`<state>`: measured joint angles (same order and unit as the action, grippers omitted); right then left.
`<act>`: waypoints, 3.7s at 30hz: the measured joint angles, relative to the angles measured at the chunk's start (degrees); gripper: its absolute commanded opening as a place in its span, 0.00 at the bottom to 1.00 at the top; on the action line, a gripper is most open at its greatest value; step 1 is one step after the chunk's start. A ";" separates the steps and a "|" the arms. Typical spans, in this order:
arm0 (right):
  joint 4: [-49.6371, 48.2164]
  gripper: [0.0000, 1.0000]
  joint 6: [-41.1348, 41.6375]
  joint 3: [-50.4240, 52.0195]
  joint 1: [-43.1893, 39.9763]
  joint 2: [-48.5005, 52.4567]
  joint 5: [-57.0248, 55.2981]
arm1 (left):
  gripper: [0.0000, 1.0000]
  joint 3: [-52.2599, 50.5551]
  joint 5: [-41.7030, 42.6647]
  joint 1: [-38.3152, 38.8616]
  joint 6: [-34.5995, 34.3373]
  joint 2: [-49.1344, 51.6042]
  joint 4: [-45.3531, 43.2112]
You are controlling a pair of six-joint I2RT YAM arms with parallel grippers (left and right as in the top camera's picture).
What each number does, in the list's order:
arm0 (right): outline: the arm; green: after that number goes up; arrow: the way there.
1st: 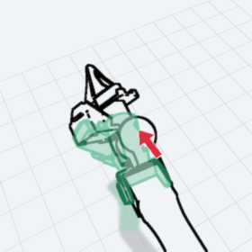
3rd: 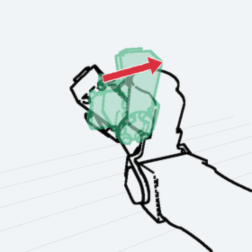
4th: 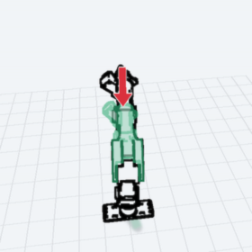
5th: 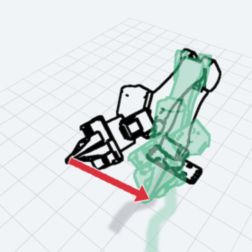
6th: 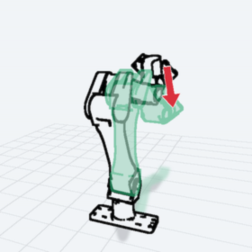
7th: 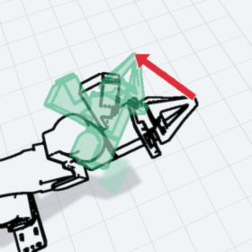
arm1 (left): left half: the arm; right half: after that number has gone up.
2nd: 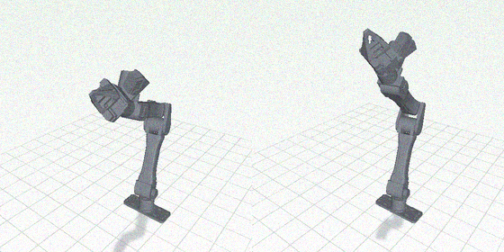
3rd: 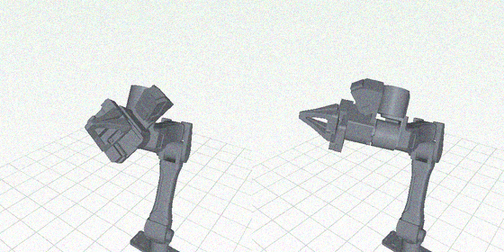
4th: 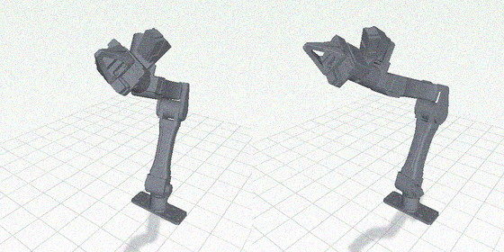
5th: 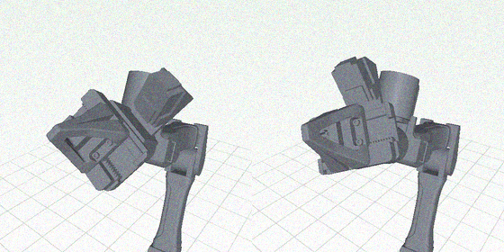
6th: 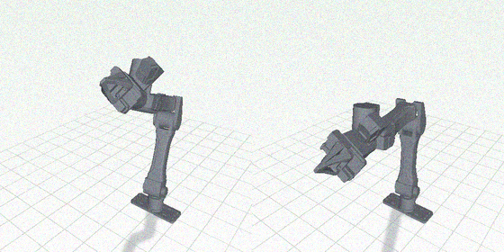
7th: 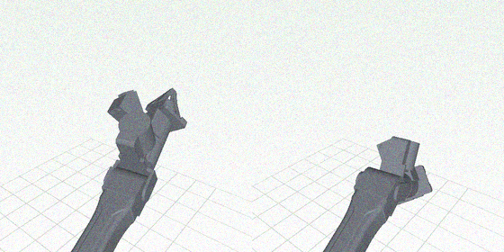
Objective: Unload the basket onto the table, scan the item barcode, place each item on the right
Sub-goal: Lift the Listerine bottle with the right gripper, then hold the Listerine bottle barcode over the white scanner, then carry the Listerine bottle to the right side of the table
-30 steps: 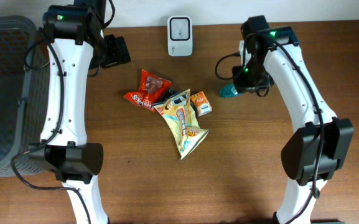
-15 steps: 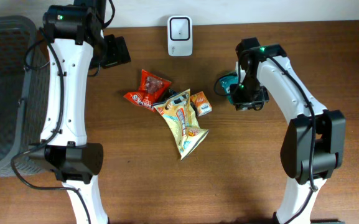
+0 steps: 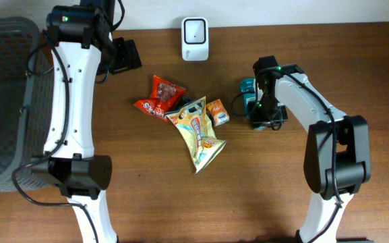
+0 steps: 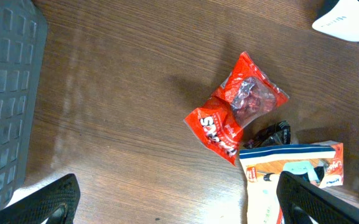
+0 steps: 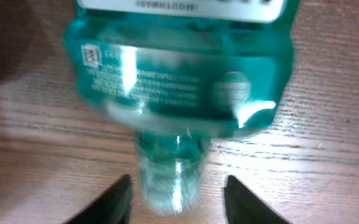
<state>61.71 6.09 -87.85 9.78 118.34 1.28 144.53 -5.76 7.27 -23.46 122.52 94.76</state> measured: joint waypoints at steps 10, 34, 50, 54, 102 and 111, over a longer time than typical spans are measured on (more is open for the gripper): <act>2.78 0.78 -1.73 -4.94 0.00 0.02 -1.05 | 0.99 0.00 0.00 0.04 0.00 0.00 0.00; -14.32 0.93 -2.91 -12.15 0.00 8.94 -3.96 | 0.99 0.00 0.00 0.04 0.00 0.00 0.00; -15.06 0.62 -2.78 -8.22 0.00 9.53 -4.42 | 0.99 0.00 0.00 0.04 0.00 0.00 0.00; -14.84 0.60 -2.99 -9.01 0.00 9.68 -4.70 | 0.99 0.00 0.00 0.04 0.00 0.00 0.00; -48.46 0.57 8.98 -31.61 12.46 21.46 -13.38 | 0.99 0.00 0.00 0.26 0.00 0.00 0.00; -28.65 0.63 13.25 -32.22 -1.57 7.19 -22.08 | 0.99 0.00 0.02 0.28 0.00 0.00 0.04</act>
<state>33.06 19.33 -120.07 8.21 125.54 -20.80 144.53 -5.74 7.55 -23.46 122.52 94.80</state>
